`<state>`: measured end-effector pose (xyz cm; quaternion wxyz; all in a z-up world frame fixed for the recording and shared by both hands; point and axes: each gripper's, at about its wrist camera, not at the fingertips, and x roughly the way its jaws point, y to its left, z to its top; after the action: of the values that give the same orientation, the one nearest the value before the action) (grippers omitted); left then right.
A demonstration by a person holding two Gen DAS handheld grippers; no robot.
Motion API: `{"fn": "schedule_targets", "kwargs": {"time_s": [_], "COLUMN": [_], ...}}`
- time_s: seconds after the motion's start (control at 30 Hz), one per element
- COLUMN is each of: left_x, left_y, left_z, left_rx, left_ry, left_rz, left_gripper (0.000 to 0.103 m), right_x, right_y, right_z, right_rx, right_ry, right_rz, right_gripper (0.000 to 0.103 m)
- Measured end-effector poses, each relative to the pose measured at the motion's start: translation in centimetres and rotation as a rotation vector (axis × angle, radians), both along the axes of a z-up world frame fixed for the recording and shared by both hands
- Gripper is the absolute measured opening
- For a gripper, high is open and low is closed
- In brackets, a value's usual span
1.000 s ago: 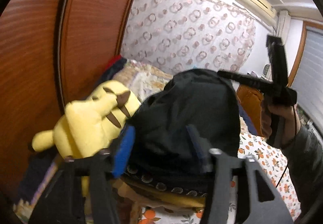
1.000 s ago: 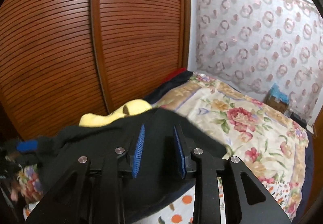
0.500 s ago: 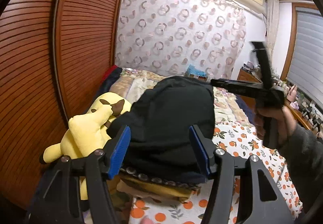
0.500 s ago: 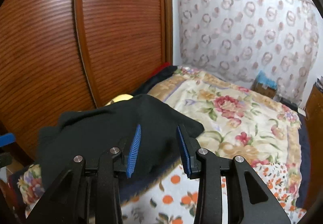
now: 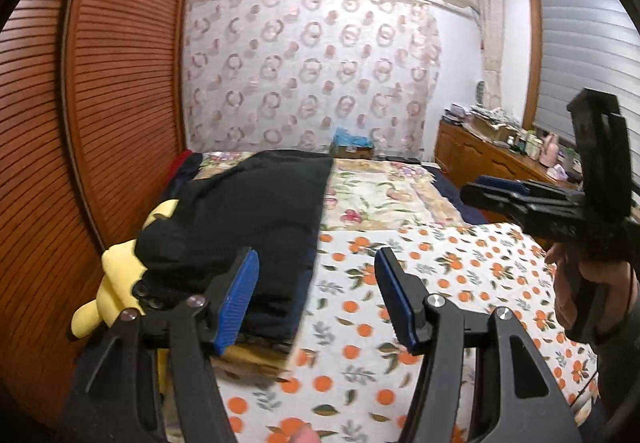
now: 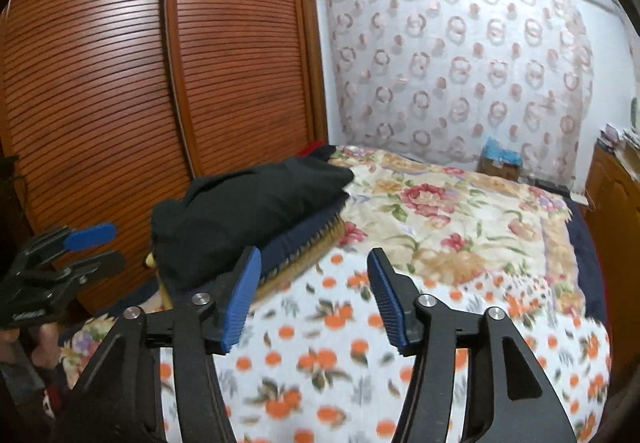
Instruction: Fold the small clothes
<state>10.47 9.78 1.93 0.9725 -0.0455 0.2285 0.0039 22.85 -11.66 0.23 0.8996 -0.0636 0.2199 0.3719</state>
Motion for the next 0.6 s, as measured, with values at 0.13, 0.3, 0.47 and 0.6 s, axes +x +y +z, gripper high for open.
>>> {"fn": "schedule_targets", "kwargs": {"time_s": [0.13, 0.3, 0.47, 0.6], "left_x": [-0.5, -1.0, -0.9, -1.0], "left_y": [-2.5, -5.1, -7.6, -9.4], "left_z": [-0.1, -0.4, 0.1, 1.1], "left_rx": [0.011, 0.010, 0.010, 0.024], "left_ry": [0.003, 0.009, 0.009, 0.009], "left_rz": [-0.018, -0.044, -0.081, -0.084], "left_gripper": [0.060, 0.060, 0.060, 0.060], "right_x": [-2.9, -5.5, -7.5, -9.1], "right_y": [-3.2, -6.7, -10.1, -12.6], "right_z": [-0.7, -1.8, -2.1, -1.6], "right_rx": [-0.009, -0.014, 0.000, 0.020], "right_ry": [-0.013, -0.004, -0.022, -0.049], "right_rz": [-0.064, -0.146, -0.254, -0.338], "right_gripper": [0.073, 0.083, 0.084, 0.084]}}
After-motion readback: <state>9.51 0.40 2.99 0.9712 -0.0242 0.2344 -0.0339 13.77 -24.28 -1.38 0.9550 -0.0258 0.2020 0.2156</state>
